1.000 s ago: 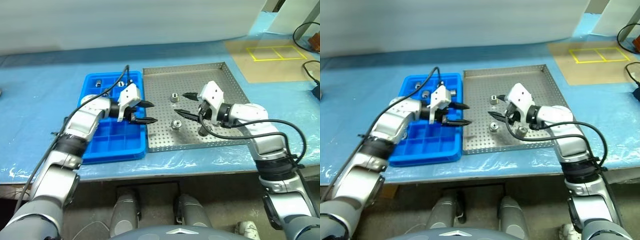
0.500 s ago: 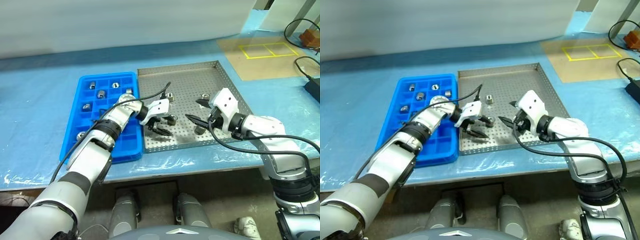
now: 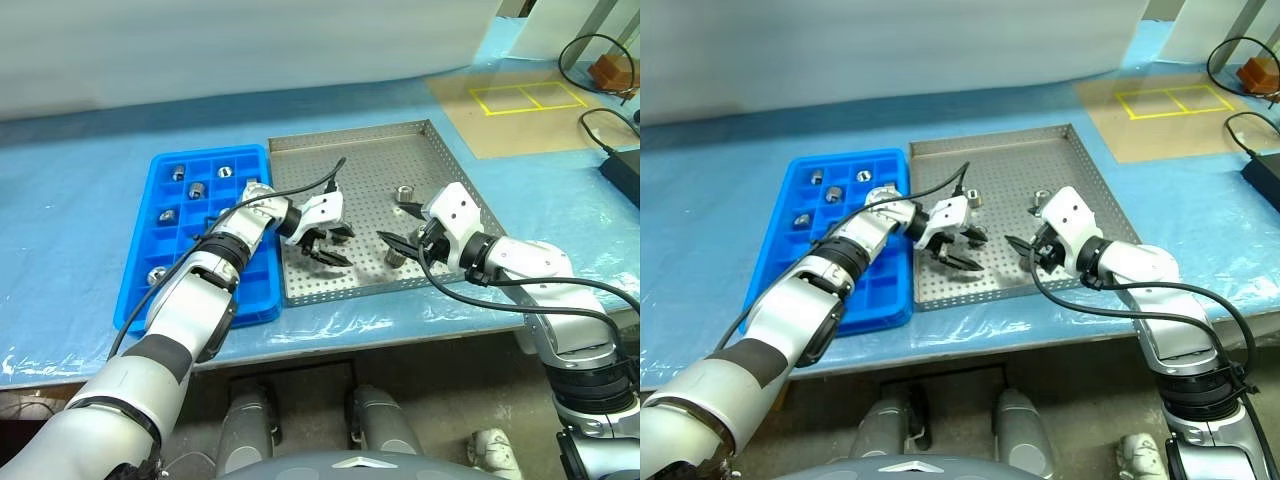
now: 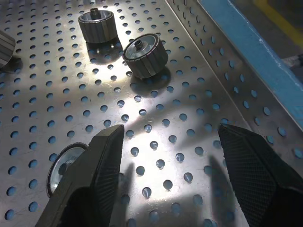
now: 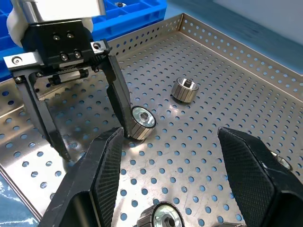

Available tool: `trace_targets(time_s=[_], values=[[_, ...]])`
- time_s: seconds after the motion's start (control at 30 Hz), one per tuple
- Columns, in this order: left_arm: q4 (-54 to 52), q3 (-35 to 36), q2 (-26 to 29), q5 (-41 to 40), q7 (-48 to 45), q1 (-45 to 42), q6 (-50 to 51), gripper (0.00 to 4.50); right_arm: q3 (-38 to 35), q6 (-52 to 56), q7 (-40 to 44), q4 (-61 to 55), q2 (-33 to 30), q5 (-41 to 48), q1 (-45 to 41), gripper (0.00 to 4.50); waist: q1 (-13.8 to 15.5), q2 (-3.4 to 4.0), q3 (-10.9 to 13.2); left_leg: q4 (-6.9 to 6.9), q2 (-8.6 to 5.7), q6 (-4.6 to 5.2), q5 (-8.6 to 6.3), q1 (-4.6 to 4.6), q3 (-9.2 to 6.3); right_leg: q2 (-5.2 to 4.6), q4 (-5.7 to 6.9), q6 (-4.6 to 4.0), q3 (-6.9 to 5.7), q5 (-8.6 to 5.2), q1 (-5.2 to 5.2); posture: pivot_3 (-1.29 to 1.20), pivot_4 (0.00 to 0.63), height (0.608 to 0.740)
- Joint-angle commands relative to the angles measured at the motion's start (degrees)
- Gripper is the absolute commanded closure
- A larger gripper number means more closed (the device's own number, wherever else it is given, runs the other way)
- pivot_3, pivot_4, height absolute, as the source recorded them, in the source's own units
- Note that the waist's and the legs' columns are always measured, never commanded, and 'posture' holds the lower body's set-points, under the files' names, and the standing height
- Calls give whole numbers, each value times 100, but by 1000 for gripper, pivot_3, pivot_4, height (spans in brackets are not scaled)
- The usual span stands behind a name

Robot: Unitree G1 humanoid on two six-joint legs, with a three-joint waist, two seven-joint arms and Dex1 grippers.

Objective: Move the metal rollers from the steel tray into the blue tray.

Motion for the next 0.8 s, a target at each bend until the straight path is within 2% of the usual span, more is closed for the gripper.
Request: trace_targets(time_s=[0.03,0.2,0.6,0.8], values=[[-376,351,11,-352,-174,-74,0,1171,48,-255,12,43,-44,-51,-83,1238,1,0,0,0,0,0,0,0,0,0,0,0,0,0,0,-433,150,740],[-137,546,-131,-216,716,-224,128,1171,155,-422,5,223,-16,-128,-113,1238,2,0,0,2,-1,1,0,-1,0,-1,0,-1,0,0,1,-424,150,740],[475,12,-305,742,1889,-64,341,1171,209,-546,-85,341,13,-264,-62,1238,-1,-1,0,3,-1,3,-2,-3,-1,-1,-3,0,-1,0,2,-446,150,740],[754,-65,-345,1053,2604,-174,503,1171,161,-543,-173,284,13,-301,79,1238,-15,-2,1,1,0,0,-5,69,-2,-1,-18,-1,-2,0,84,-465,150,740]])
